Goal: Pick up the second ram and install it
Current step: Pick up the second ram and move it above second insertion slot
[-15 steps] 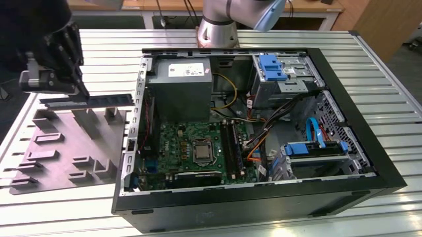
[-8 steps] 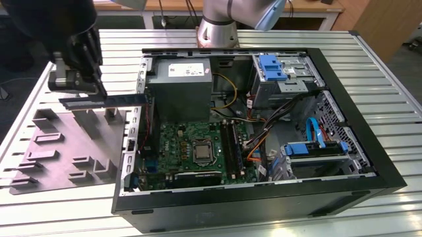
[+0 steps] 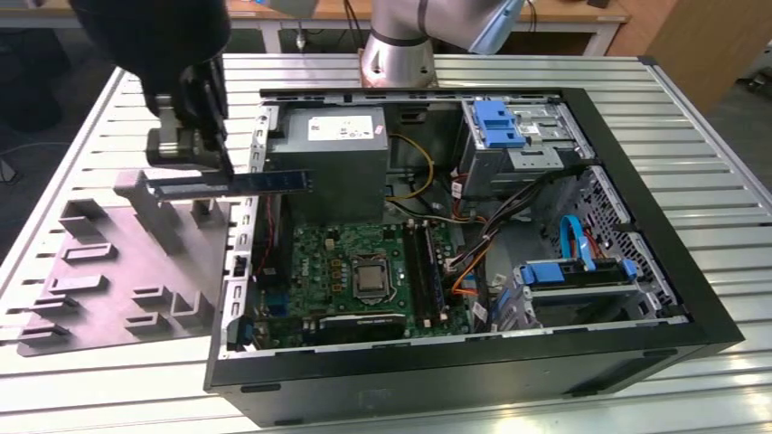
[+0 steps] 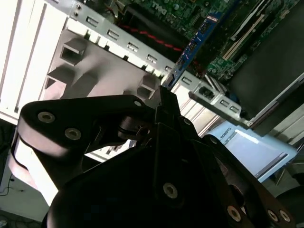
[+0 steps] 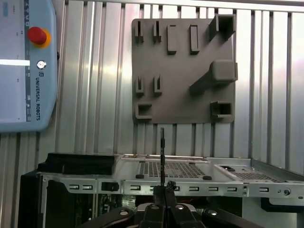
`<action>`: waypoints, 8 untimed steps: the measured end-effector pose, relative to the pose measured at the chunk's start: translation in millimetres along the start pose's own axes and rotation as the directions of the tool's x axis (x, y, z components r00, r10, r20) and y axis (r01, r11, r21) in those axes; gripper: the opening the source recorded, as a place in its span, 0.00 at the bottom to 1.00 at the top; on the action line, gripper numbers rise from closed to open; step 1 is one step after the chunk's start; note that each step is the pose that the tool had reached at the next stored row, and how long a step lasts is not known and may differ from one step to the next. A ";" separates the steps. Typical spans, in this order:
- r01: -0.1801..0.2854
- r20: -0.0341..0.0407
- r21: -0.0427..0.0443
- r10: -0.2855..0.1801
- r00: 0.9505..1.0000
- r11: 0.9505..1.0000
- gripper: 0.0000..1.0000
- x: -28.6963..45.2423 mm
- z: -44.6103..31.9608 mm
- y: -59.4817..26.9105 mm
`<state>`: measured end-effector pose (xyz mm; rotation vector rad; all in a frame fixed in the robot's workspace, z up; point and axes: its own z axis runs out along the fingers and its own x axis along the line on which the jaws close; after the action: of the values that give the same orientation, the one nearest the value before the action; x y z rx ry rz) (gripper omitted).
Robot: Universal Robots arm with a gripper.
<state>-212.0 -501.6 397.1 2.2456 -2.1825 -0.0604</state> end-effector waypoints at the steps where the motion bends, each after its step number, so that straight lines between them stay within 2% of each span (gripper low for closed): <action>1: 0.000 0.000 0.000 0.000 1.000 1.000 0.11 0.1 -0.1 -4.0; 8: 0.000 0.000 0.000 0.000 1.000 1.000 0.11 0.9 -0.6 -32.0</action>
<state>-180.0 -501.6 396.6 2.2453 -2.1828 -0.0604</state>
